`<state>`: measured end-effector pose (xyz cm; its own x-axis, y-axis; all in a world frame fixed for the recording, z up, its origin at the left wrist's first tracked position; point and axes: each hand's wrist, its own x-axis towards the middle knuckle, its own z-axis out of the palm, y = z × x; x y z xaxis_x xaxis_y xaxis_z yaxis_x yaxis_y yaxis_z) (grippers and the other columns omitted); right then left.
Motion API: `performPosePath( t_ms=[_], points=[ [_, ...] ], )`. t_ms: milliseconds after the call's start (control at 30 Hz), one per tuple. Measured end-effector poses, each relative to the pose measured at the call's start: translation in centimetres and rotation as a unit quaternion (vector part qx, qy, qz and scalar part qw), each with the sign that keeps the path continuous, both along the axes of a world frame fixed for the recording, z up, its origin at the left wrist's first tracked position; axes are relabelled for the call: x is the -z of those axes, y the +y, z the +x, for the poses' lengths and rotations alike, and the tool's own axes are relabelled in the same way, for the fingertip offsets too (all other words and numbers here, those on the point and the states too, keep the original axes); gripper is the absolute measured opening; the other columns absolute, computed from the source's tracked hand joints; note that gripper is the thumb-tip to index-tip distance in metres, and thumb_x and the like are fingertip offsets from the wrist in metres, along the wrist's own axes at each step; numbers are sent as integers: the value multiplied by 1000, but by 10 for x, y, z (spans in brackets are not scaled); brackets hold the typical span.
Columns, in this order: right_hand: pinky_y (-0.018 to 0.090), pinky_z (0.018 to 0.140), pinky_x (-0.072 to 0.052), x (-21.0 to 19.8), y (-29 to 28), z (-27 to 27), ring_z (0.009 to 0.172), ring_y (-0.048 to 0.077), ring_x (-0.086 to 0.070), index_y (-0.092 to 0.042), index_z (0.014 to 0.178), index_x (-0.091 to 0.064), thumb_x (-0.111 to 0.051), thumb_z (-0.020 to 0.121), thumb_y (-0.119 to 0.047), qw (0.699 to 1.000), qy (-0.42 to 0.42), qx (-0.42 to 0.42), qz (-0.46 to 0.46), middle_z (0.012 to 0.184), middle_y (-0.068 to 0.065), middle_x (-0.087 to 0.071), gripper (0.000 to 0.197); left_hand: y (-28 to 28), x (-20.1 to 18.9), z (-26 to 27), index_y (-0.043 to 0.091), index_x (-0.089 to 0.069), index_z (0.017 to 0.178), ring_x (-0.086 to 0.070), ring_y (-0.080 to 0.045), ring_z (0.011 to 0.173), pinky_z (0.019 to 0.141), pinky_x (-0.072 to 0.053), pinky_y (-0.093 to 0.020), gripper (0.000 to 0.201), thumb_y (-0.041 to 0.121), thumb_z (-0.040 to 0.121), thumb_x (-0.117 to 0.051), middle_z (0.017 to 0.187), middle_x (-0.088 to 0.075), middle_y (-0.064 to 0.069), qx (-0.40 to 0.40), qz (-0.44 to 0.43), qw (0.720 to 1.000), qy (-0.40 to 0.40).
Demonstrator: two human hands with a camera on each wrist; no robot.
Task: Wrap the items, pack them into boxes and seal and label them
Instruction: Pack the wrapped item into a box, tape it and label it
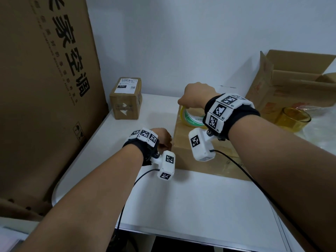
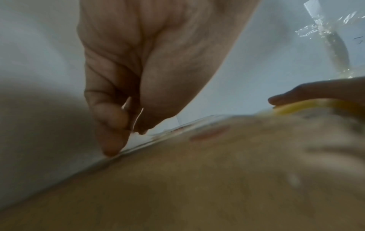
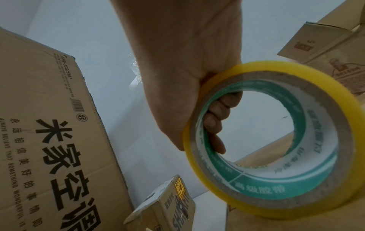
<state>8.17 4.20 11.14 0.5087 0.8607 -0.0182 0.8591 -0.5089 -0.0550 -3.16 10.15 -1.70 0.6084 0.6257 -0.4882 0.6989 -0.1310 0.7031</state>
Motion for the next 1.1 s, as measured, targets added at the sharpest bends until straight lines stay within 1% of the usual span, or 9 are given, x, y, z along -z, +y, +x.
performPosePath(
  t_ms=[133, 200, 300, 500, 667, 867, 933, 1000, 1100],
  points=[
    [25, 51, -30, 0, 0, 1, 59, 16, -45, -17, 71, -50, -54, 85, -27, 1000, -1, -1, 0, 71, 0, -50, 18, 8, 0, 1, 13, -51, 77, -56, -13, 66, 73, -57, -27, 26, -3, 96, -46, 77, -56, -3, -80, -16, 994, -77],
    [25, 51, -30, 0, 0, 1, 59, 16, -45, -17, 70, -49, -54, 85, -27, 1000, -3, -2, 0, 71, 0, -50, 19, 8, -4, 0, 7, -55, 84, -58, -16, 67, 66, -56, -25, 23, -5, 97, -40, 80, -59, -9, -161, -55, 966, -192],
    [24, 50, -29, 1, 0, 0, 59, 16, -45, -16, 74, -53, -54, 86, -27, 1000, -5, -4, 1, 71, 0, -51, 16, -2, -10, 0, 2, -56, 107, -63, -15, 72, 59, -54, -19, 25, -7, 96, -36, 88, -65, -10, -149, -115, 948, -255],
    [24, 52, -31, 0, -1, 2, 58, 17, -46, -16, 71, -52, -53, 86, -26, 1000, -2, -8, 0, 70, 1, -50, 18, -16, -14, 0, 2, -59, 122, -66, -12, 74, 62, -55, -19, 40, -7, 97, -29, 93, -70, -7, -79, -131, 965, -212],
    [24, 51, -30, 0, -1, 1, 58, 17, -46, -16, 68, -50, -53, 86, -25, 1000, 2, -9, -3, 70, 1, -50, 20, -18, -23, -5, 4, -57, 129, -62, -15, 67, 63, -54, -26, 52, -11, 92, -24, 81, -66, -5, -63, -147, 972, -171],
    [24, 53, -32, 0, -3, 2, 60, 17, -47, -15, 69, -49, -53, 87, -26, 1000, 6, -7, 9, 70, 1, -50, 21, -19, -30, -12, 2, -60, 114, -63, -26, 68, 65, -57, -38, 32, 3, 99, -32, 99, -64, -16, -61, -181, 973, -127],
    [28, 61, -37, 0, -3, 2, 71, 21, -52, -13, 81, -53, -51, 91, -29, 1000, 8, -12, 13, 78, 2, -54, 19, -12, -36, -16, 4, -58, 123, -63, -32, 88, 78, -57, -45, 35, 28, 102, -43, 124, -58, -20, -61, -196, 971, -118],
    [31, 70, -38, 0, -3, 5, 85, 26, -54, -11, 97, -57, -45, 96, -33, 999, 27, -27, 11, 99, 7, -61, 25, -11, -43, -20, 11, -56, 131, -61, -35, 103, 80, -56, -50, 46, 42, 97, -55, 133, -57, -12, -29, -253, 961, -106],
    [31, 82, -39, -5, -6, 12, 111, 29, -54, -6, 123, -56, -40, 101, -36, 993, 91, -64, 40, 124, 12, -59, 41, -26, -51, -23, 19, -51, 133, -62, -32, 105, 75, -60, -48, 37, 26, 98, -58, 137, -53, -4, 17, -279, 955, -95]
  ],
)
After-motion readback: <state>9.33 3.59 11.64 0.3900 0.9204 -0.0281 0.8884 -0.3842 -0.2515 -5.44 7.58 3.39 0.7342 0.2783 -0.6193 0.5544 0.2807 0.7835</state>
